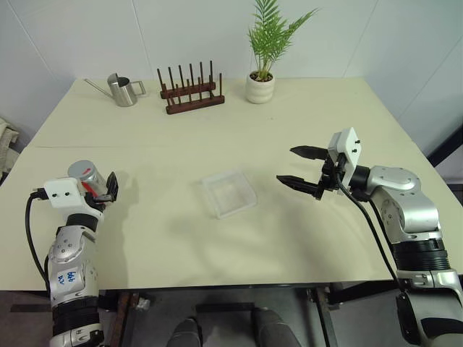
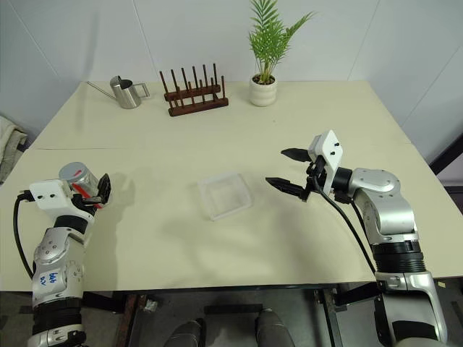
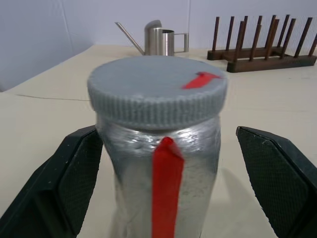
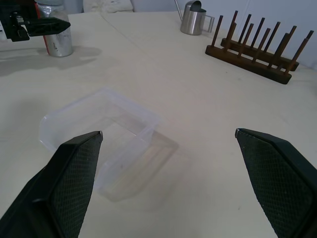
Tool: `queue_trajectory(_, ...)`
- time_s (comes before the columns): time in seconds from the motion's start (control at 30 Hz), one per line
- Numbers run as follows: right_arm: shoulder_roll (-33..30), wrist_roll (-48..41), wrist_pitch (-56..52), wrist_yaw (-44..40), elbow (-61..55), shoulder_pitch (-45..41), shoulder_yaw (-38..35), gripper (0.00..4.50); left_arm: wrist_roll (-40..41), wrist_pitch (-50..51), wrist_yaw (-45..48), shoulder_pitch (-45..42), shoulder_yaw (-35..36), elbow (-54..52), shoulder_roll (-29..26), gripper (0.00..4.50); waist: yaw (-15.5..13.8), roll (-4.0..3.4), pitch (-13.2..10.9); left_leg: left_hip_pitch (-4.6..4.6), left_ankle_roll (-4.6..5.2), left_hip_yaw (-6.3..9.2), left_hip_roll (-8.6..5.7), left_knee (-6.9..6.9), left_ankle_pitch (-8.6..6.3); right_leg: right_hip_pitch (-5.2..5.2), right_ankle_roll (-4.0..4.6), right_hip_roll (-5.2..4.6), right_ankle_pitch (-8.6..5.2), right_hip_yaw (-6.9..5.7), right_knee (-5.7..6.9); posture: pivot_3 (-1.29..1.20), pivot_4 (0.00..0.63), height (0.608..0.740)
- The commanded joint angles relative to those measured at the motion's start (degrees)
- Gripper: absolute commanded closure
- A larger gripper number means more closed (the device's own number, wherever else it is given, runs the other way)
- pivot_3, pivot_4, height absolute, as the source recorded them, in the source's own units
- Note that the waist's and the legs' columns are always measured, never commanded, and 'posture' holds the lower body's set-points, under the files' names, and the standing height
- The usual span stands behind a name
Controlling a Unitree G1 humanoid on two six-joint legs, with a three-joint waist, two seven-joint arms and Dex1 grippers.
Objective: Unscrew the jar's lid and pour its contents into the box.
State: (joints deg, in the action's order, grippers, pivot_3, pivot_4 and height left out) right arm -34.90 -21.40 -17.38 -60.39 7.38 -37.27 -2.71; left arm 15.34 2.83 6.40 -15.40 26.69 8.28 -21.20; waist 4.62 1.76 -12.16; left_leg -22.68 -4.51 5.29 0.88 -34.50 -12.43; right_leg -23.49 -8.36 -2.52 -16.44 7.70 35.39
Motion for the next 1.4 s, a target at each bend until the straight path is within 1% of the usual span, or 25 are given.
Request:
queue_trajectory(0.03, -0.37, -0.18, 0.9, 0.47, -0.86, -0.88, -0.87, 0.0, 0.12, -1.54, 0.32, -0.83, 0.31, -0.16, -1.02, 0.6, -0.01, 0.0, 0.0, 0.0, 0.0, 0.0, 0.0, 0.0, 0.0, 0.0, 0.0, 0.0, 0.0, 0.0, 0.0, 0.0, 0.15, 0.74)
queue_trajectory(0.23, -0.45, -0.29, 0.65, 0.9, -1.42, -0.83, -0.96, 0.0, 0.56, -1.84, 0.82, -0.67, 0.03, -0.15, -0.74, 2.46, -0.03, 0.0, 0.0, -0.01, 0.0, 0.0, 0.0, 0.01, 0.0, 0.0, 0.0, 0.0, -0.01, 0.0, -0.02, 0.0, 0.15, 0.74)
queue_trajectory(0.27, -0.4, -0.38, 0.45, 1.08, -1.85, -0.73, -0.94, 0.0, 0.53, -1.83, 0.9, -0.62, 0.01, -0.2, -0.79, 2.62, -0.02, 0.0, 0.0, -0.01, 0.0, 0.0, 0.0, 0.01, 0.0, 0.0, 0.0, -0.01, -0.01, 0.0, -0.02, 0.0, 0.15, 0.74)
queue_trajectory(0.47, 0.29, -1.13, -0.39, 2.67, -4.85, 0.17, -0.87, 0.0, 1.21, -0.89, 3.66, -0.28, -0.75, -2.12, -1.75, 2.62, -0.03, 0.0, 0.0, -0.01, 0.0, 0.0, 0.0, 0.04, 0.0, -0.02, 0.0, 0.0, -0.01, 0.0, -0.03, 0.0, 0.15, 0.74)
queue_trajectory(0.7, 2.7, -2.8, -4.82, 7.95, -14.88, 3.66, -0.73, 0.0, 9.03, 6.67, 14.4, 0.24, -4.94, -11.2, -2.92, 2.62, -0.17, 0.0, 0.0, -0.11, 0.0, 0.03, 0.01, 0.15, 0.0, -0.12, -0.02, -0.02, -0.01, -0.04, -0.06, 0.0, 0.15, 0.74)
queue_trajectory(0.83, 4.86, -3.93, -8.55, 13.03, -22.19, 6.0, -0.34, 0.0, 12.73, 11.93, 19.06, -0.57, -9.31, -16.24, -3.0, 2.62, -0.14, 0.0, 0.0, -0.11, 0.0, 0.05, 0.01, 0.22, 0.0, -0.15, -0.03, -0.01, -0.01, -0.06, -0.06, 0.0, 0.15, 0.74)
queue_trajectory(0.97, 7.27, -5.09, -12.32, 18.23, -29.1, 7.68, -0.3, 0.0, 14.26, 14.97, 23.6, -1.61, -12.96, -18.56, -3.91, 2.62, -0.08, 0.0, 0.0, -0.15, 0.0, 0.06, 0.01, 0.23, 0.0, -0.19, -0.03, -0.01, -0.01, -0.07, -0.06, 0.0, 0.15, 0.74)
queue_trajectory(1.2, 12.19, -7.73, -19.77, 27.8, -39.26, 7.71, 0.76, 0.0, 13.62, 15.56, 33.39, -5.58, -19.15, -17.81, -6.77, 2.62, -0.12, 0.0, 0.0, -0.18, 0.0, 0.08, 0.01, 0.22, 0.0, -0.21, 0.23, -0.01, -0.14, -0.07, -0.09, 0.0, 0.15, 0.74)
queue_trajectory(1.4, 15.72, -10.04, -25.89, 34.99, -44.15, 5.87, 2.45, 0.0, 14.23, 17.22, 38.43, -7.73, -21.68, -18.86, -8.74, 2.62, 0.08, 0.0, 0.0, -0.26, 0.0, 0.08, 0.02, 0.27, 0.0, -0.24, 0.28, -0.02, -0.17, -0.07, -0.19, 0.0, 0.15, 0.74)
